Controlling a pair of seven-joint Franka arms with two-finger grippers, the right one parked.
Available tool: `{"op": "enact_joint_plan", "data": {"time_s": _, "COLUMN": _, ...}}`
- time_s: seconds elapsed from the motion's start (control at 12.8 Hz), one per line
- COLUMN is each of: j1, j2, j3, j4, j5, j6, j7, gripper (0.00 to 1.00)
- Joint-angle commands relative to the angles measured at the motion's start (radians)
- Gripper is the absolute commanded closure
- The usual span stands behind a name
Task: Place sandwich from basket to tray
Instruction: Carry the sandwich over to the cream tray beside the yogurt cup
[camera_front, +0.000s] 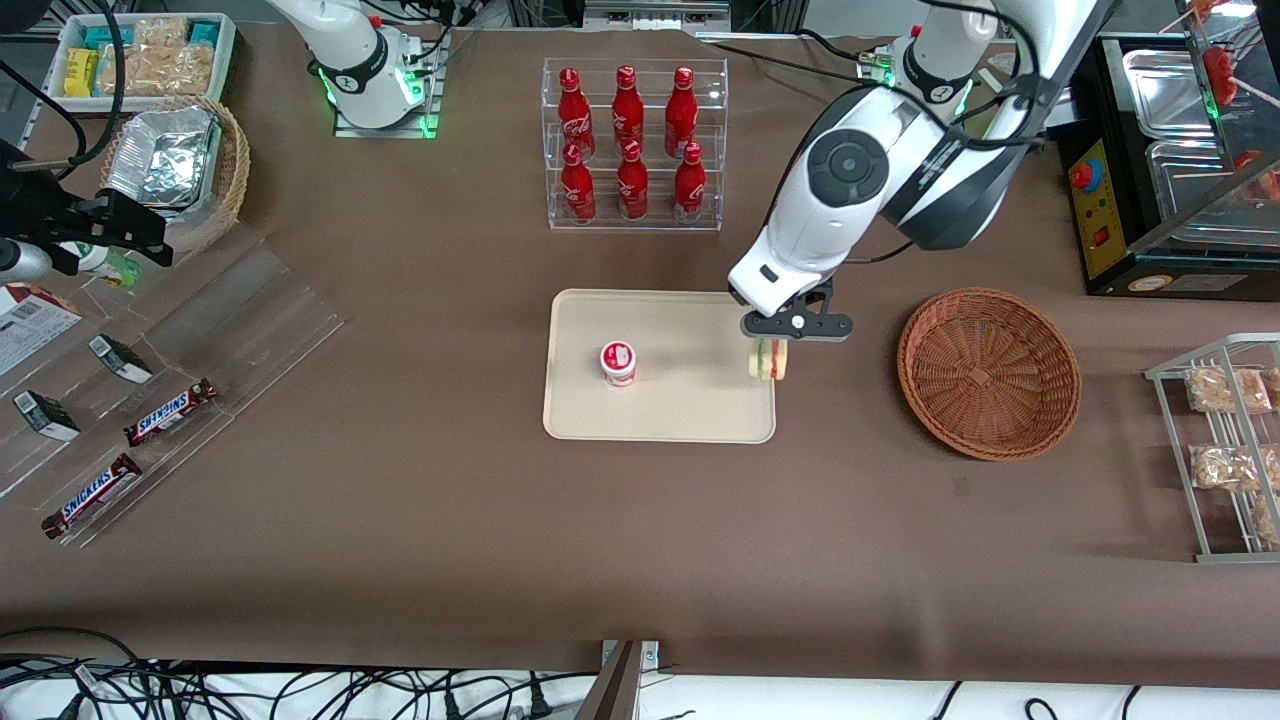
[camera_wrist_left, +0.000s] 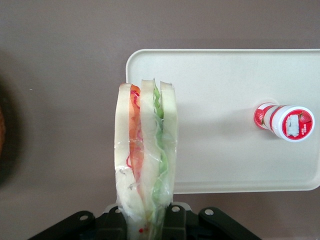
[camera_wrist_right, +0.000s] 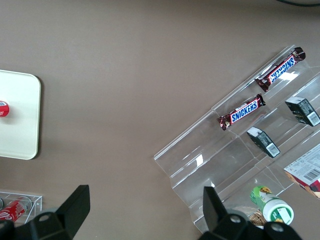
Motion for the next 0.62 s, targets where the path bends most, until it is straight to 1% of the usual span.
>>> {"op": "enact_joint_plan", "data": {"time_s": 0.0, "j1": -0.031, "j2": 0.079, "j3": 0.001, "j4": 0.029, "j5": 0.046, "j6": 0.023, "j7": -0.033, "gripper": 1.0}}
{"op": "enact_joint_plan", "data": {"time_s": 0.08, "j1": -0.036, "j2": 0.104, "j3": 0.0, "j4": 0.029, "j5": 0.079, "j6": 0.037, "j7": -0.06, "gripper": 1.0}}
{"op": "enact_joint_plan", "data": {"time_s": 0.31, "j1": -0.075, "j2": 0.207, "j3": 0.0, "j4": 0.029, "j5": 0.219, "j6": 0.11, "j7": -0.197, "gripper": 1.0}}
{"op": "enact_joint_plan", "data": {"time_s": 0.47, "j1": -0.088, "j2": 0.242, "j3": 0.0, "j4": 0.029, "j5": 0.25, "j6": 0.118, "j7": -0.217, "gripper": 1.0}}
{"op": "enact_joint_plan", "data": {"time_s": 0.55, "j1": -0.089, "j2": 0.268, "j3": 0.0, "j4": 0.029, "j5": 0.28, "j6": 0.127, "j7": -0.219, "gripper": 1.0}}
